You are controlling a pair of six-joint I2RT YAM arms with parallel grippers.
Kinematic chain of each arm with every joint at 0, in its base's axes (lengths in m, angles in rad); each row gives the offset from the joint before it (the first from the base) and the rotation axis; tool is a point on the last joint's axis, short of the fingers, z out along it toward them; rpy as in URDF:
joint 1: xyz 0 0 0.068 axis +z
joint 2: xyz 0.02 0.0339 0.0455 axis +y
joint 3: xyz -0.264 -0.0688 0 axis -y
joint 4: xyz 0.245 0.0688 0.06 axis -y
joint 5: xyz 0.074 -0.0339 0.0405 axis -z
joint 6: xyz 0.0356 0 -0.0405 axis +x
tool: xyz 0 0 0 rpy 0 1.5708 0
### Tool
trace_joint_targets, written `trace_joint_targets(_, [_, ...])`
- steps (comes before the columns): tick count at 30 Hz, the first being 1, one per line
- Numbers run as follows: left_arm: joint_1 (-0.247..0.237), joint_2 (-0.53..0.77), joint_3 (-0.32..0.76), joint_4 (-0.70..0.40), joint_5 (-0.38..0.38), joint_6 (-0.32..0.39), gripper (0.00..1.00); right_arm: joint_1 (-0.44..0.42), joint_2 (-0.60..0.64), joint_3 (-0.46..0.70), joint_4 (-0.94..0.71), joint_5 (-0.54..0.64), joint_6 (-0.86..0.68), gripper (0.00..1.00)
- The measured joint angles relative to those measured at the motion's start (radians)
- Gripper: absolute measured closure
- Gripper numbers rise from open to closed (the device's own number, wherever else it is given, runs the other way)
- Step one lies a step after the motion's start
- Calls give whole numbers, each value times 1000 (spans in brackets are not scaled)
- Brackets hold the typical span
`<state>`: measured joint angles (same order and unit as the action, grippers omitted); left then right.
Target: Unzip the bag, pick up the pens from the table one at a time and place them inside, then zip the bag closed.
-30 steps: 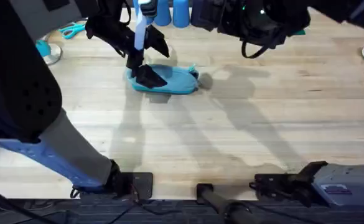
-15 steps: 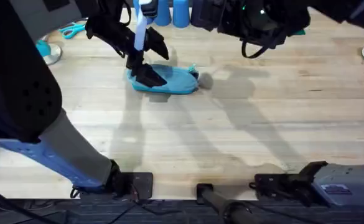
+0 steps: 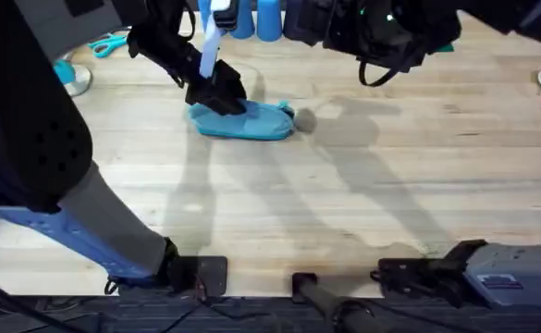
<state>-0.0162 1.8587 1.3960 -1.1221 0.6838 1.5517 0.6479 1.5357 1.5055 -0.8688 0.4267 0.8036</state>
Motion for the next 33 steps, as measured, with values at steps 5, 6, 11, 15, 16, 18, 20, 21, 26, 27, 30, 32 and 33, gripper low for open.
trace_joint_targets(5, [0, 0, 0, 0, 0, 0, 957, 0, 0, 0, 7, -49, 6, 5])
trace_joint_targets(6, [0, 0, 0, 0, 0, 0, 958, 0, 0, 0, 9, -67, 17, 5])
trace_joint_targets(11, [0, 0, 0, 0, 0, 0, 958, 0, 1, 0, 8, -183, 163, 5])
trace_joint_targets(15, [0, 0, 0, 0, 0, 0, 958, 0, 1, 0, 8, -254, 328, 5])
trace_joint_targets(16, [0, 0, 0, 0, 0, 0, 958, 0, 3, 0, 8, -263, 359, 5])
trace_joint_targets(18, [0, 0, 0, 0, 0, 0, 958, 0, 7, 0, 9, -274, 402, 5])
trace_joint_targets(20, [0, 0, 0, 0, 0, 0, 958, 0, 20, 0, 9, -282, 426, 5])
trace_joint_targets(21, [0, 0, 0, 0, 0, 0, 958, 0, 27, 0, 9, -286, 433, 5])
trace_joint_targets(26, [0, 0, 0, 0, 0, 0, 958, 0, 56, 0, 8, -294, 450, 5])
trace_joint_targets(27, [0, 0, 0, 0, 0, 0, 958, 0, 57, 0, 9, -295, 451, 5])
trace_joint_targets(30, [0, 0, 0, 1, 0, 0, 958, 0, 57, 0, 9, -298, 454, 5])
trace_joint_targets(32, [0, 0, 0, 4, 0, 0, 958, 0, 57, 0, 9, -300, 455, 5])
trace_joint_targets(33, [0, 0, 0, 4, 0, 0, 958, 0, 57, 0, 8, -301, 457, 5])
